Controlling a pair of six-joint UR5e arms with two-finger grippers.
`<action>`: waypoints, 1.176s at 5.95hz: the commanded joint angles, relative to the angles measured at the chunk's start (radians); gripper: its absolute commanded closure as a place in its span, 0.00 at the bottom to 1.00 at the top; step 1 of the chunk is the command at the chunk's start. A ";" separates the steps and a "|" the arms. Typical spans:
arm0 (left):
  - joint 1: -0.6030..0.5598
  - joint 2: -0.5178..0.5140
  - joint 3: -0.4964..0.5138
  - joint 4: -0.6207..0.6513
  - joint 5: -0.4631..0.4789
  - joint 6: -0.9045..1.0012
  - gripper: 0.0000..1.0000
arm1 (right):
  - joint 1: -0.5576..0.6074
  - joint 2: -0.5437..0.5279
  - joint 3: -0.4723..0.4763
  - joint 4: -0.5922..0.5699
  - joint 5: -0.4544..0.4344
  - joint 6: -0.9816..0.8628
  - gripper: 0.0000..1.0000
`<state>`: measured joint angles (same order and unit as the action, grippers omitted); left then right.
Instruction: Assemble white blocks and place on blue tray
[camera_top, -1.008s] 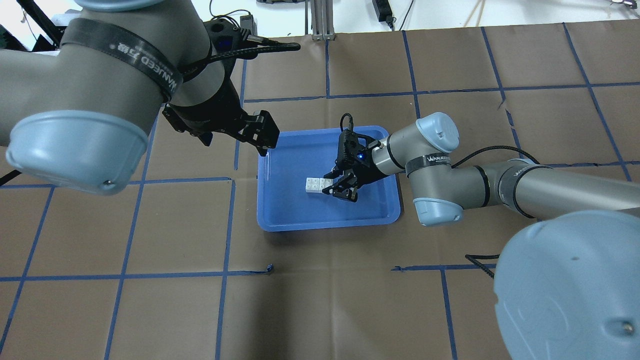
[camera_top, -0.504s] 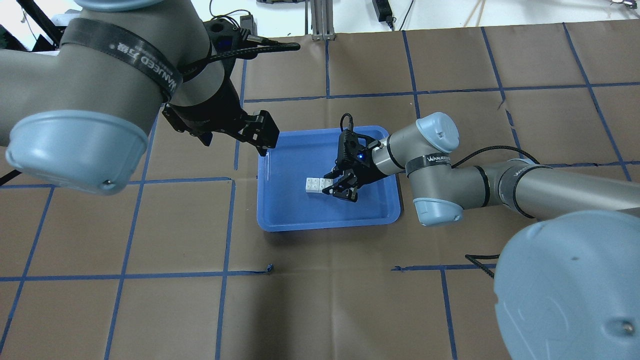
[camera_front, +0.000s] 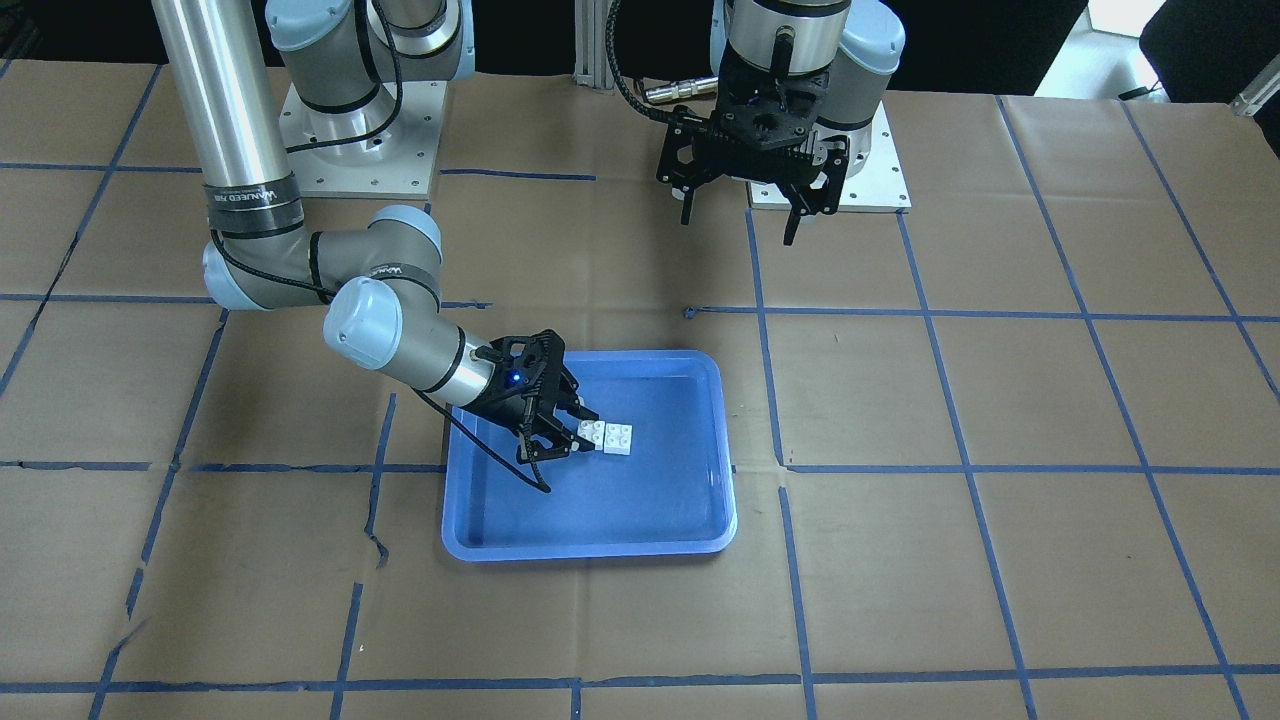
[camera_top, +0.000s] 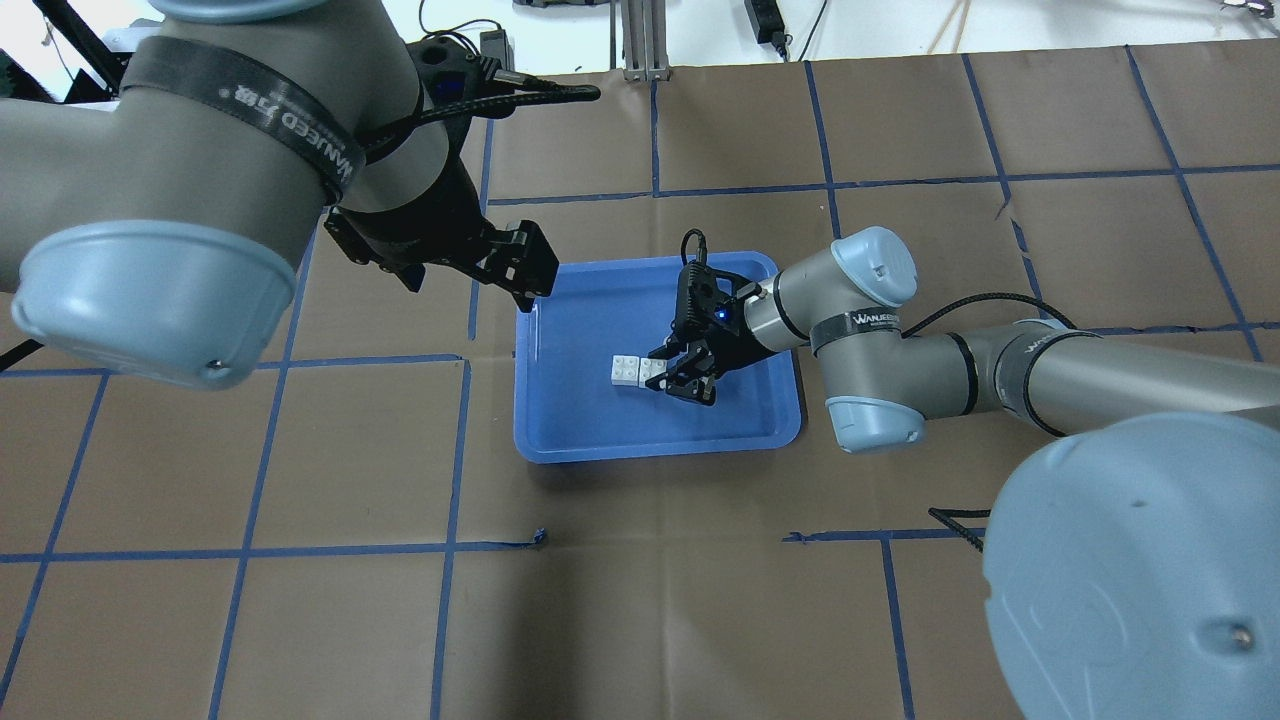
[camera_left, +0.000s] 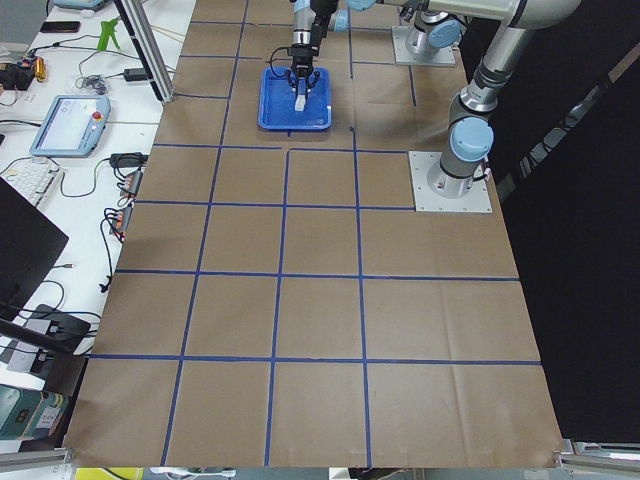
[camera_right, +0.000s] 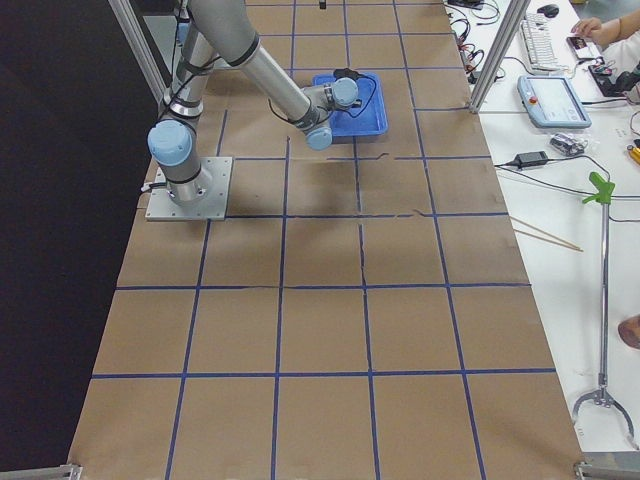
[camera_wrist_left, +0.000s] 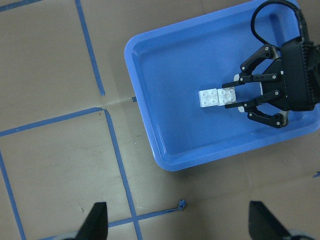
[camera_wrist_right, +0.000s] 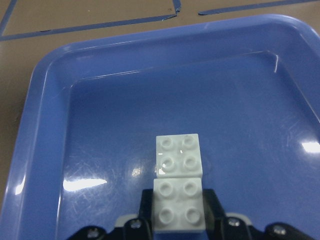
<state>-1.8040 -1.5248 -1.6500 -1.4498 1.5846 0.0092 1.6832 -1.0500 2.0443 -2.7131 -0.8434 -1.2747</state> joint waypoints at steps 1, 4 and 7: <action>0.000 0.002 0.002 -0.003 0.000 0.000 0.01 | 0.001 0.001 -0.001 0.000 0.003 0.000 0.80; 0.002 0.011 0.003 -0.021 -0.002 0.000 0.01 | 0.001 0.002 -0.001 -0.004 0.004 0.000 0.78; 0.070 0.017 0.050 -0.102 -0.005 0.000 0.01 | 0.001 0.002 -0.003 -0.005 0.007 0.000 0.52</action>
<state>-1.7570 -1.5097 -1.6264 -1.5102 1.5824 0.0092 1.6843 -1.0476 2.0428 -2.7180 -0.8373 -1.2740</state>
